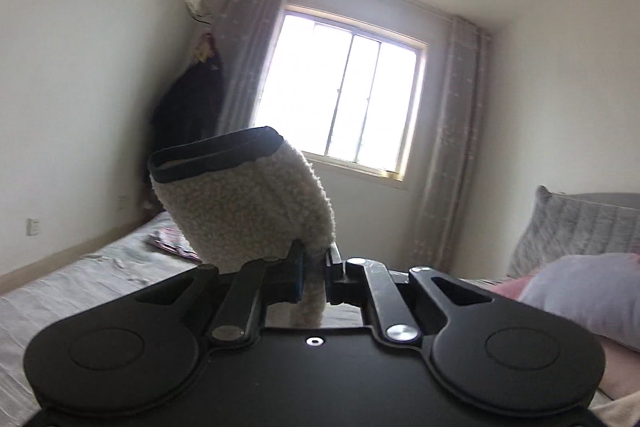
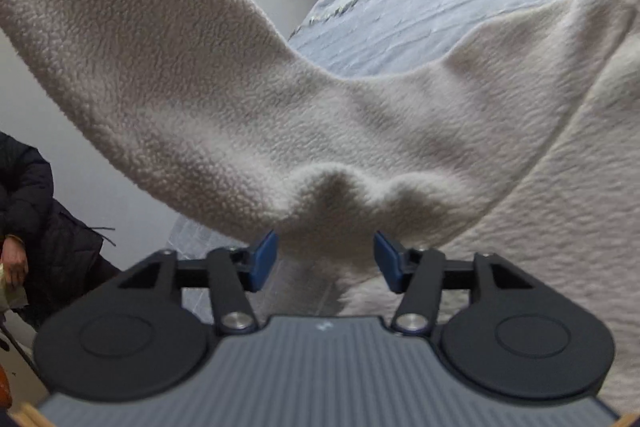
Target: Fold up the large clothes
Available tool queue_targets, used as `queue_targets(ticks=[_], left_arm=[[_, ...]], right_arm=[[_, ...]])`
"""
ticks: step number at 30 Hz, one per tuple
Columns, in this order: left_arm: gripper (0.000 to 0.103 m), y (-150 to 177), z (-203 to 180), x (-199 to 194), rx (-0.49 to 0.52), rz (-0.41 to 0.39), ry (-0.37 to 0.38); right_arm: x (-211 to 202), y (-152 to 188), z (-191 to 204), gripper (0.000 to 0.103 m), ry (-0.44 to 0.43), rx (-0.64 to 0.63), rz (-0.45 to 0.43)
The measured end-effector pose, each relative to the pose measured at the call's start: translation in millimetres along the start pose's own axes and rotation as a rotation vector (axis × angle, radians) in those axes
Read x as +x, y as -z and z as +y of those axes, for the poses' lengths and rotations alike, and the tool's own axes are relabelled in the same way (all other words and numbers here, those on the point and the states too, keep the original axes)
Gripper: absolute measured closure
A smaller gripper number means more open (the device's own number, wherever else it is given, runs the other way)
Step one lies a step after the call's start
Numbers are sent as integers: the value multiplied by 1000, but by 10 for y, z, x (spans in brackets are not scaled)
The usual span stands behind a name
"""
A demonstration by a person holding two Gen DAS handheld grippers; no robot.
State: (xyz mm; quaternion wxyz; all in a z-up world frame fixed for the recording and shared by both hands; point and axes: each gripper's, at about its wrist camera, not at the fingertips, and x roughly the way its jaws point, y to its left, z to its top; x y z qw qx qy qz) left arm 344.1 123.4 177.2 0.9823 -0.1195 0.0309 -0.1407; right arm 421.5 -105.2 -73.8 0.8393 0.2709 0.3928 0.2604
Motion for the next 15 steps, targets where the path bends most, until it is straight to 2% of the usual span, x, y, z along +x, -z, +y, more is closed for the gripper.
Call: queue_targets(ticks=[3, 5, 7, 9, 10, 12, 14, 15], left_arm=[[93, 160, -539, 147, -2, 63, 124], [92, 352, -892, 268, 4, 116, 194], [92, 581, -1188, 404, 11, 196, 259], [90, 904, -1418, 521, 4, 310, 324], [85, 1072, -1499, 575, 0, 380, 353], [69, 1415, -1603, 592, -11, 493, 384], [41, 1660, -1639, 492, -15, 552, 386], [38, 1756, -1591, 417, -13, 569, 380]], right_arm=[[-583, -125, -328, 45, 37, 67, -78], [-996, -169, -573, 35, 44, 118, -134], [-1369, -212, -826, 29, 69, 170, -190], [-1705, -207, -1040, 26, 100, 223, -238], [-1853, -191, -1162, 24, 112, 245, -252], [-2117, -100, -1419, 22, 148, 292, -273], [-2289, 18, -1668, 22, 193, 330, -279], [-2376, 82, -1798, 22, 215, 350, -280]])
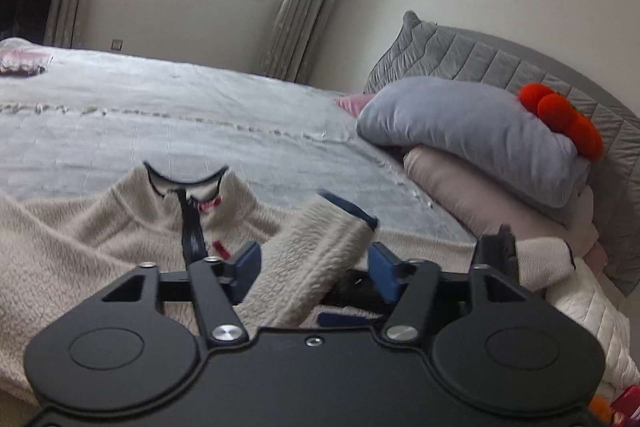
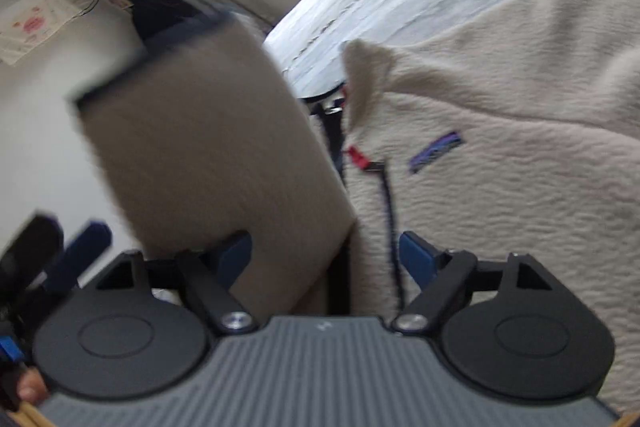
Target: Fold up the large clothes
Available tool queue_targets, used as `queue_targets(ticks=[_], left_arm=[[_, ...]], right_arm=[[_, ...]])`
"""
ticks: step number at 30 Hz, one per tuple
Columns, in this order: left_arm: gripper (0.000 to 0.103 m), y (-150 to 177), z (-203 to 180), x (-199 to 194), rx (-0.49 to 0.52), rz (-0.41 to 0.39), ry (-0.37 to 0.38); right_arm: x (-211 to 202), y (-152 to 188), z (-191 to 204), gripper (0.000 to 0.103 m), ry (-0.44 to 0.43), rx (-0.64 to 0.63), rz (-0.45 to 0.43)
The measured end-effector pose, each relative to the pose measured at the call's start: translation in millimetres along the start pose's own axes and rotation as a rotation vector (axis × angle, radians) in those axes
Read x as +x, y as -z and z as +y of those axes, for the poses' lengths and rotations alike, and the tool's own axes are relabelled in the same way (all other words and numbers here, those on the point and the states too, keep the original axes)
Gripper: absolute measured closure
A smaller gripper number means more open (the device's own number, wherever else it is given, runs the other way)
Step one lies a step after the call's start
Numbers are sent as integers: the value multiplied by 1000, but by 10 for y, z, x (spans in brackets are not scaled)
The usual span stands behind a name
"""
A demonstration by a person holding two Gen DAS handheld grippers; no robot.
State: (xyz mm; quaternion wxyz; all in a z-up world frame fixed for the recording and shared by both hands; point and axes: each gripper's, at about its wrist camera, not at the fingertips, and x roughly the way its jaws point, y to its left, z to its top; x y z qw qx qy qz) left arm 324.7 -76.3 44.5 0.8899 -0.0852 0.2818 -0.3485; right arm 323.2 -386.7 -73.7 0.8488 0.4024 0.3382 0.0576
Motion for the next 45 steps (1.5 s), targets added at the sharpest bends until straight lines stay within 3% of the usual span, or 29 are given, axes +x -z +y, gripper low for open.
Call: queue_targets(ticks=[2, 4, 12, 13, 14, 18, 20, 23, 26, 30, 33, 34, 35, 37, 40, 42, 45], left_arm=[[37, 161, 116, -83, 9, 29, -9], [37, 274, 250, -194, 25, 29, -38], [40, 316, 1444, -752, -46, -22, -321], [45, 347, 1574, -798, -59, -17, -339], [52, 391, 1698, -824, -80, -4, -351], [55, 714, 2040, -757, -131, 85, -386], [64, 883, 2116, -635, -128, 174, -398], [66, 979, 1996, -582, -4, 219, -406], [62, 860, 1907, -689, 43, 236, -368], [46, 556, 1911, -990, 44, 149, -301], [44, 282, 2024, -971, 18, 102, -323], [45, 202, 2076, -891, 7, 98, -337], [45, 123, 2138, -778, -9, 98, -350], [45, 15, 2267, -524, -59, 106, -368], [45, -76, 2465, -186, -140, 95, -382], [46, -97, 2560, -22, -183, 70, -362], [47, -56, 2687, 249, -229, 87, -341]], right_arm=[[-155, 0, -266, 22, 15, 30, -6], [-279, -1, -458, 23, -48, 66, -19], [-641, -73, -629, 22, -224, 114, -64], [-655, -77, -634, 22, -246, 130, -66], [-653, -80, -642, 22, -265, 148, -68], [-643, -78, -715, 22, -338, 225, -84], [-664, -62, -756, 22, -370, 260, -101], [-675, -59, -811, 22, -367, 287, -110], [-677, -61, -847, 22, -334, 276, -93], [-435, -63, -678, 29, -189, 185, -23], [-187, -22, -341, 58, 33, 13, 4], [-122, 6, -193, 80, 114, -72, -3], [-82, 48, -25, 92, 182, -170, -20], [-145, 117, 275, 93, 233, -319, -85], [-425, 98, 572, 94, 231, -443, -237], [-493, 51, 637, 94, 285, -515, -300], [-330, -69, 444, 94, 331, -502, -248]])
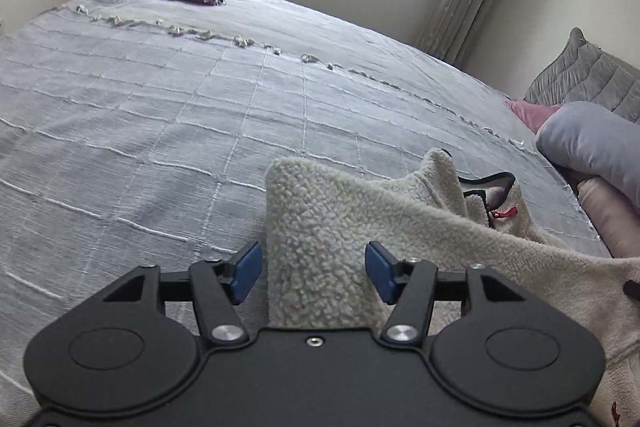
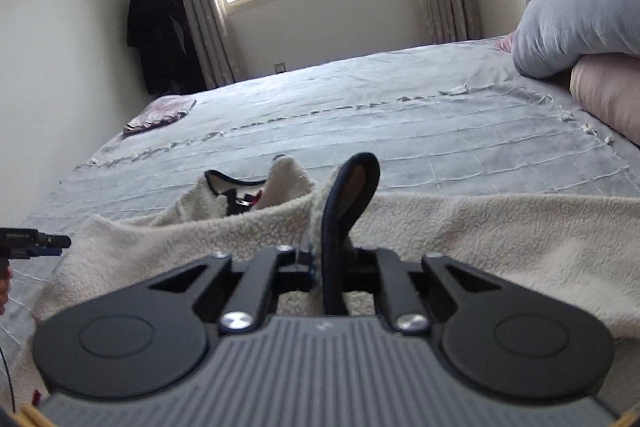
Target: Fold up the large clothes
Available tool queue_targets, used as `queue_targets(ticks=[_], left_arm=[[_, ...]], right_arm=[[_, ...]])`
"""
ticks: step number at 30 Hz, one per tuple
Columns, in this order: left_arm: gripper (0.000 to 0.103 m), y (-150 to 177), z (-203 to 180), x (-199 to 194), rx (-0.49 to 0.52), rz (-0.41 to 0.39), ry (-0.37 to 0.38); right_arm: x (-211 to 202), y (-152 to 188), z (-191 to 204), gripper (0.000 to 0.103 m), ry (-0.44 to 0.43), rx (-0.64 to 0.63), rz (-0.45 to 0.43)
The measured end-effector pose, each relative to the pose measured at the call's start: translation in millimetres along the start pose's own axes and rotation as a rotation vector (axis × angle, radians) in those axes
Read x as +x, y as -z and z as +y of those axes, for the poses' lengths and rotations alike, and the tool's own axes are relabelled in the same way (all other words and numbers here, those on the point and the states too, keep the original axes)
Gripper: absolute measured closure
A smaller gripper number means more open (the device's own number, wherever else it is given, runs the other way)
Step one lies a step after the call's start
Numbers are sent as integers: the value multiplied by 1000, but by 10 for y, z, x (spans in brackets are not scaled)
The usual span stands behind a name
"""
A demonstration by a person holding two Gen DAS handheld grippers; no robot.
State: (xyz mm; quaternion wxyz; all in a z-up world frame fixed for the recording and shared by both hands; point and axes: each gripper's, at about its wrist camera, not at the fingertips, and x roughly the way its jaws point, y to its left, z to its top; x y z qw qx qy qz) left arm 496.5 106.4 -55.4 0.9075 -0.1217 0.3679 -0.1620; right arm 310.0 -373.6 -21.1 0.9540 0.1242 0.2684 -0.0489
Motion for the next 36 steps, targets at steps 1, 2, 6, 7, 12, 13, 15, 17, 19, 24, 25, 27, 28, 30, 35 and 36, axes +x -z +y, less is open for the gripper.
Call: queue_targets(ticks=[1, 2, 6, 7, 12, 13, 15, 17, 19, 24, 25, 27, 28, 30, 35, 36], left_arm=[[48, 16, 16, 86, -12, 11, -3], [54, 43, 35, 162, -32, 18, -3], [83, 141, 3, 81, -47, -91, -6], [84, 164, -13, -11, -48, -141, 1], [76, 270, 44, 138, 37, -103, -104], [73, 270, 42, 67, 31, -127, -113], [73, 241, 21, -144, 19, -174, -121], [76, 264, -12, -422, 55, -227, -103], [76, 322, -49, -653, 105, -230, -50], [78, 685, -4, -654, 162, -45, -13], [78, 783, 44, -551, 156, -4, -63], [74, 913, 115, -480, 129, -17, -93], [74, 888, 95, -528, 97, -20, -105], [73, 858, -19, -685, 54, -35, -131], [41, 1005, -371, -1201, 128, -77, -122], [39, 1038, -412, -1303, 132, -76, -118]], right_arm=[[104, 46, -56, 94, -2, 13, 32], [271, 124, -106, 94, 7, 23, 71], [460, 380, -181, 94, 37, 20, 90], [426, 396, -168, 94, 33, 16, 66], [555, 363, -107, 91, 24, -6, 92], [560, 336, -100, 88, 31, -13, 92], [497, 261, -147, 79, 41, 11, 91], [374, 224, -200, 77, 50, 36, 72], [248, 226, -205, 77, 37, 32, 56], [126, 392, -99, 76, 11, -8, 90], [149, 434, -89, 76, 25, -17, 103], [203, 516, -107, 76, 40, -12, 142], [167, 520, -134, 76, 34, 1, 138], [1, 459, -218, 76, 30, 45, 141], [-652, 324, -576, 38, 72, 104, 59], [-783, 302, -675, 38, 93, 123, 53]])
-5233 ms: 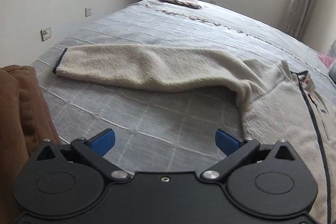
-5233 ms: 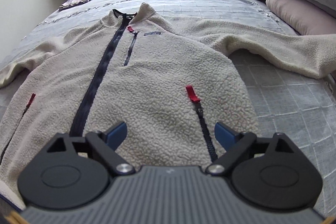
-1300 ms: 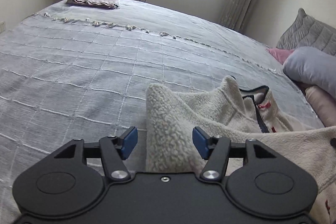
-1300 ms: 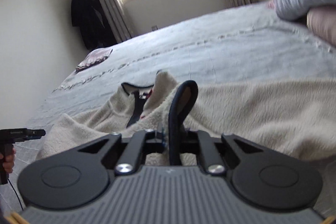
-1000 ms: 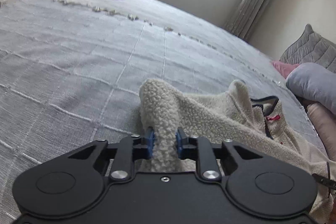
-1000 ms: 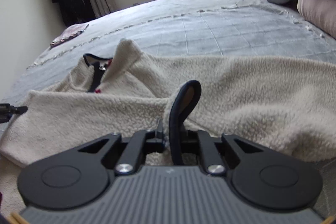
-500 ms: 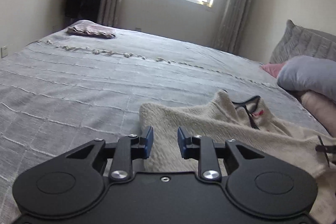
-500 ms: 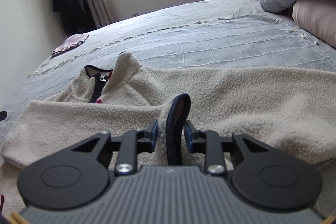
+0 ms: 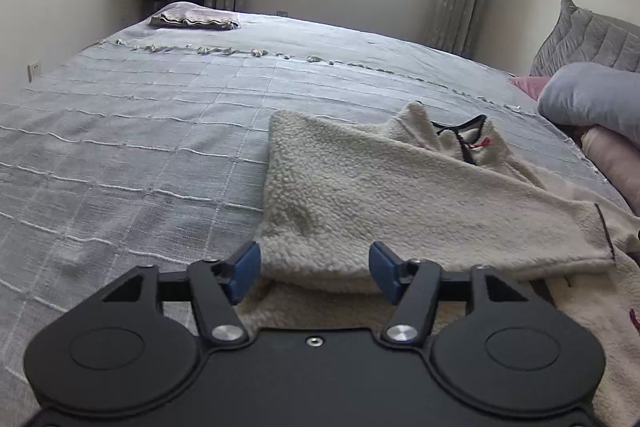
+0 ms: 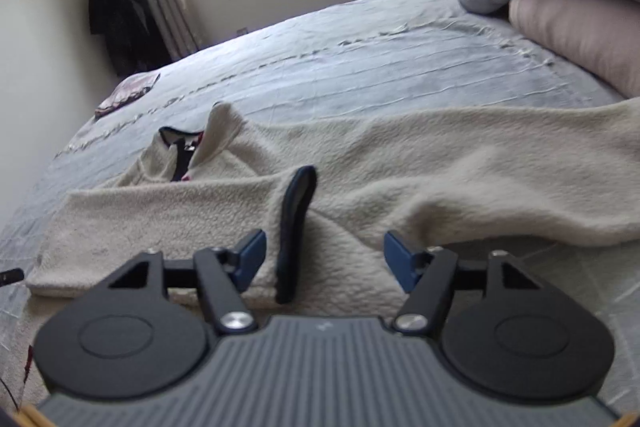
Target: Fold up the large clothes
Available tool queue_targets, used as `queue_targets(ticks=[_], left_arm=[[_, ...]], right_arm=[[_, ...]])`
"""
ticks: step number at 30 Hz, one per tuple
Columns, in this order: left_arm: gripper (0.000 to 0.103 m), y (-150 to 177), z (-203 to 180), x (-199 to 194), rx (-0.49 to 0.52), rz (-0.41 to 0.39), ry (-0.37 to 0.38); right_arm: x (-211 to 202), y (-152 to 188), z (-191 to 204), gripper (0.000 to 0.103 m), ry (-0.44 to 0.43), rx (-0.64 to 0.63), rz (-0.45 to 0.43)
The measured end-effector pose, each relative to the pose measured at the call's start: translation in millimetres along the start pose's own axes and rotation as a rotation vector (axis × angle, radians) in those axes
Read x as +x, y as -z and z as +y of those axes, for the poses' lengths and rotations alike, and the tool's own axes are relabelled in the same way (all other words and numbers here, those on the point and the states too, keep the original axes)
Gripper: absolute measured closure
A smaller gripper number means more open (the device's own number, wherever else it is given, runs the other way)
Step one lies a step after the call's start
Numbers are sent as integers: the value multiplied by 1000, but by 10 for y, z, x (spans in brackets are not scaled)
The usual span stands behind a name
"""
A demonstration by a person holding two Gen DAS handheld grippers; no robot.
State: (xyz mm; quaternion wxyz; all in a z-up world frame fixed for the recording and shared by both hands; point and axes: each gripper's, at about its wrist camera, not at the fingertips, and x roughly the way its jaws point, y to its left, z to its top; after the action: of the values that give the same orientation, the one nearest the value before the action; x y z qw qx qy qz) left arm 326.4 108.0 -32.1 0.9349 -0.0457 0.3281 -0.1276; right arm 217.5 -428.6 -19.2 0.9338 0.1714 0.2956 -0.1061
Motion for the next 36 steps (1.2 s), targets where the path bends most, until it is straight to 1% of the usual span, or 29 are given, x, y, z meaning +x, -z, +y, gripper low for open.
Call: queue_targets(ticks=[1, 2, 3, 5, 9, 12, 14, 17, 19, 22, 26, 30, 31, 33, 35, 36], left_arm=[[34, 18, -46, -96, 5, 4, 0], [28, 35, -94, -209, 11, 7, -4], [24, 48, -139, -321, 13, 5, -8], [10, 66, -227, -536, 7, -7, -14], [0, 109, -373, -861, -3, -31, -11], [0, 158, -505, -996, 8, -34, -19], [0, 200, -590, -1035, 19, -31, -17], [0, 256, -701, -976, 29, -17, -23], [0, 288, -771, -873, 27, 4, -36], [0, 326, -872, -675, 8, 44, -46], [0, 374, -1008, -460, 3, 80, -40], [0, 389, -1130, -285, 16, 106, -28], [0, 388, -1152, -243, 20, 108, -29], [0, 394, -1183, -161, 20, 112, -27], [0, 405, -1198, -92, 17, 118, -17], [0, 410, -1204, -61, 17, 120, -10]], right_arm=[[-119, -20, -103, 37, 18, 25, -8], [-250, -37, -217, 34, 34, 50, -19], [-385, -55, -321, 31, 50, 72, -33], [-644, -77, -520, 19, 85, 105, -65], [-1062, -73, -983, 14, 172, 168, -121], [-1250, -99, -1369, 14, 234, 227, -141], [-1317, -114, -1629, 14, 261, 287, -149], [-1268, -132, -1929, 14, 276, 355, -136], [-1159, -149, -2048, 14, 274, 379, -122], [-954, -183, -2167, 14, 305, 404, -97], [-644, -242, -2271, 14, 397, 400, -67], [-416, -289, -2369, 14, 467, 390, -80], [-377, -297, -2381, 15, 482, 383, -86], [-299, -323, -2396, 24, 525, 361, -111], [-249, -344, -2403, 53, 543, 344, -125], [-249, -356, -2400, 60, 547, 335, -140]])
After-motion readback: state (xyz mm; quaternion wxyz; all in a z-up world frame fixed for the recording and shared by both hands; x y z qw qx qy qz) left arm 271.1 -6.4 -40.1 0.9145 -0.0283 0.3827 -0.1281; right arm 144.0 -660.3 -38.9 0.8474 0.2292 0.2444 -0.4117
